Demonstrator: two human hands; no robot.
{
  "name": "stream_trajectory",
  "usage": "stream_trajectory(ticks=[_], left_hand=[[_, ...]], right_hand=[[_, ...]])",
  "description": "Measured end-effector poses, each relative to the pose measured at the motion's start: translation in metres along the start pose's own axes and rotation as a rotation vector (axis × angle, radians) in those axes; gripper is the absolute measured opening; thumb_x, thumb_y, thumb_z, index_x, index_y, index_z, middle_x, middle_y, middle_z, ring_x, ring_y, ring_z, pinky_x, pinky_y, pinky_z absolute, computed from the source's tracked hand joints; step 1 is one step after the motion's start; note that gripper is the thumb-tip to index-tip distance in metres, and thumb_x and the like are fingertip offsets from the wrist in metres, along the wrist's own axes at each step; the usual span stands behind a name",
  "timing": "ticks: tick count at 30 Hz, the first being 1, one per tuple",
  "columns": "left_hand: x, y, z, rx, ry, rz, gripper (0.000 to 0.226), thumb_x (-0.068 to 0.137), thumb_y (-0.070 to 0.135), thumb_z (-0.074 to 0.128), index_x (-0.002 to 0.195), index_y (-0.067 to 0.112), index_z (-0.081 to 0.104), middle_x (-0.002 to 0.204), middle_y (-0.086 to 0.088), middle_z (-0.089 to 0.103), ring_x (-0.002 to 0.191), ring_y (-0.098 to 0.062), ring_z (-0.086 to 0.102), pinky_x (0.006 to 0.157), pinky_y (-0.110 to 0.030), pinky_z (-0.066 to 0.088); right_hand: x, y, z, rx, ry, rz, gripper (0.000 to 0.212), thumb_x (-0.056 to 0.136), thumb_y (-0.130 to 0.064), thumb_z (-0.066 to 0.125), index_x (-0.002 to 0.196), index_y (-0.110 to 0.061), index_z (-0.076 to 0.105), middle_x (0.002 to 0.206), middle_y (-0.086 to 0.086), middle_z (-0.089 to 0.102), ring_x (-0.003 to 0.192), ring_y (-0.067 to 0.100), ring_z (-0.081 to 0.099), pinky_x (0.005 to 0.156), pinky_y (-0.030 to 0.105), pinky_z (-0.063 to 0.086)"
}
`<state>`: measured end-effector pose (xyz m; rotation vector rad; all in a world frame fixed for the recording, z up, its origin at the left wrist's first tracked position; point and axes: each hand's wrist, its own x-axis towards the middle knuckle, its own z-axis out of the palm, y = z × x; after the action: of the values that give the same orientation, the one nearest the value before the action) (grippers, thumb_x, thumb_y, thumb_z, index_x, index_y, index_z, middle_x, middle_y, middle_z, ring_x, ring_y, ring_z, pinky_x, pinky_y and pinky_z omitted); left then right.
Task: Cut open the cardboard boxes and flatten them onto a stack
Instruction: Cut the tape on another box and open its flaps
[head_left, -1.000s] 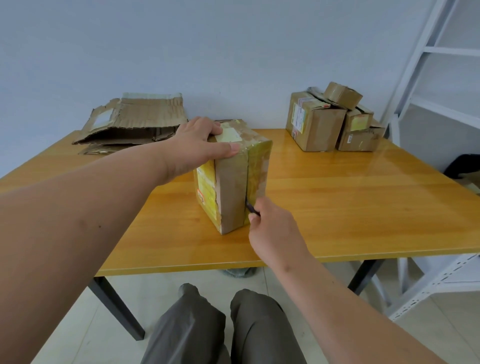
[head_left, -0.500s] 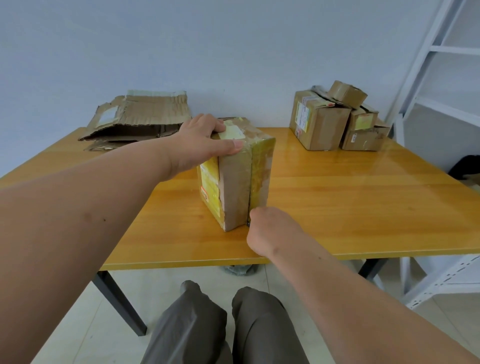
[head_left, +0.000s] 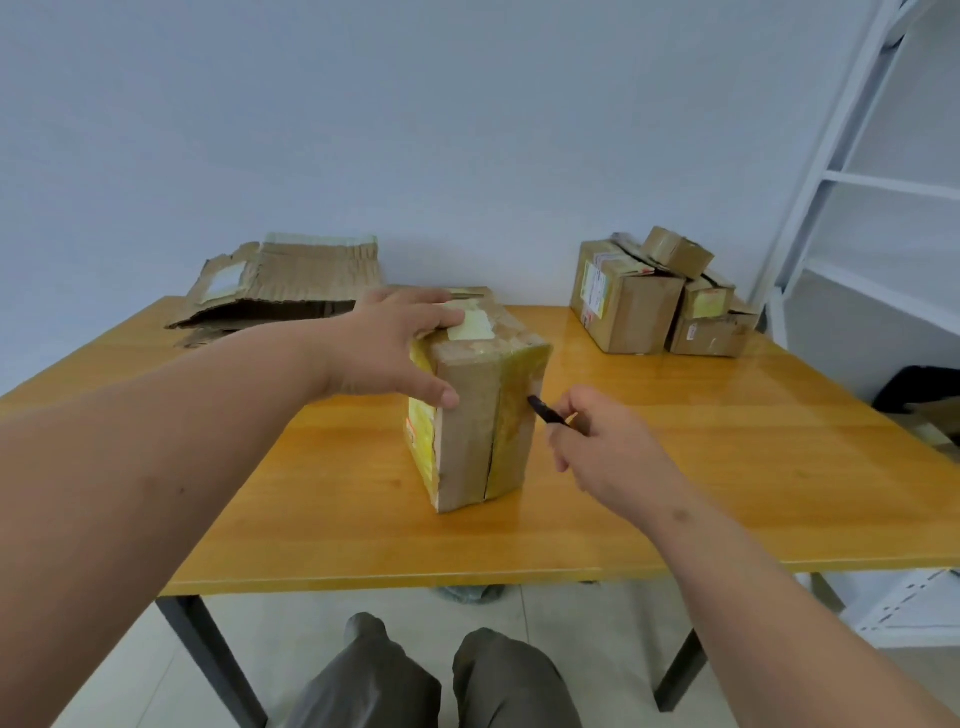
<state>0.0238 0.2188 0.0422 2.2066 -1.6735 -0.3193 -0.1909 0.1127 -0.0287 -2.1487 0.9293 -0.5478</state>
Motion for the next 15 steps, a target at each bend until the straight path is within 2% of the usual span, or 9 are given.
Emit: stream_trajectory(ticks=[2, 5, 7, 9, 12, 15], left_hand=[[0.000, 0.000, -0.002, 0.044, -0.007, -0.009, 0.092, 0.075, 0.051, 0.078, 0.151, 0.041, 0.027, 0.153, 0.017, 0.016, 0.145, -0.015, 0.008, 0.120, -0.046, 0.015], [-0.002, -0.003, -0.001, -0.047, -0.019, 0.020, 0.086, 0.081, 0.038, 0.077, 0.152, 0.037, 0.030, 0.153, 0.017, 0.020, 0.143, -0.013, 0.019, 0.118, -0.037, 0.022], [-0.003, -0.005, 0.003, -0.080, -0.002, 0.050, 0.083, 0.082, 0.031, 0.077, 0.152, 0.034, 0.031, 0.156, 0.016, 0.020, 0.142, -0.010, 0.024, 0.112, -0.026, 0.024], [-0.003, -0.007, 0.006, -0.087, 0.023, 0.063, 0.082, 0.083, 0.030, 0.076, 0.151, 0.033, 0.032, 0.157, 0.015, 0.021, 0.141, -0.009, 0.026, 0.110, -0.023, 0.023], [-0.003, -0.008, 0.007, -0.080, 0.034, 0.061, 0.082, 0.082, 0.036, 0.076, 0.151, 0.032, 0.033, 0.157, 0.015, 0.022, 0.142, -0.008, 0.026, 0.113, -0.027, 0.025], [-0.003, -0.007, 0.006, -0.068, 0.043, 0.057, 0.083, 0.081, 0.041, 0.076, 0.151, 0.033, 0.033, 0.158, 0.014, 0.023, 0.143, -0.010, 0.025, 0.117, -0.032, 0.024]], right_hand=[[0.001, -0.011, -0.006, -0.051, 0.114, -0.166, 0.016, 0.099, -0.022, 0.049, 0.086, -0.031, 0.052, 0.076, 0.005, 0.064, 0.058, 0.015, 0.048, 0.055, 0.034, 0.040], [0.006, -0.034, -0.016, -0.244, 0.241, -0.352, 0.017, 0.101, -0.024, 0.047, 0.102, -0.032, 0.062, 0.084, -0.010, 0.057, 0.074, 0.007, 0.049, 0.065, 0.033, 0.042], [0.010, -0.048, -0.020, -0.387, 0.327, -0.450, 0.022, 0.100, -0.025, 0.049, 0.113, -0.032, 0.066, 0.090, -0.011, 0.052, 0.081, 0.009, 0.048, 0.078, 0.037, 0.044], [0.016, -0.059, -0.021, -0.542, 0.381, -0.545, 0.024, 0.098, -0.025, 0.052, 0.113, -0.034, 0.069, 0.088, -0.009, 0.052, 0.081, 0.015, 0.052, 0.086, 0.039, 0.035], [0.022, -0.072, -0.018, -0.725, 0.369, -0.644, 0.026, 0.094, -0.019, 0.056, 0.105, -0.037, 0.072, 0.087, -0.007, 0.056, 0.087, 0.020, 0.053, 0.076, 0.034, 0.014], [0.025, -0.079, -0.015, -0.825, 0.305, -0.695, 0.029, 0.094, -0.018, 0.055, 0.106, -0.039, 0.071, 0.084, -0.008, 0.053, 0.087, 0.019, 0.050, 0.071, 0.034, 0.009]])
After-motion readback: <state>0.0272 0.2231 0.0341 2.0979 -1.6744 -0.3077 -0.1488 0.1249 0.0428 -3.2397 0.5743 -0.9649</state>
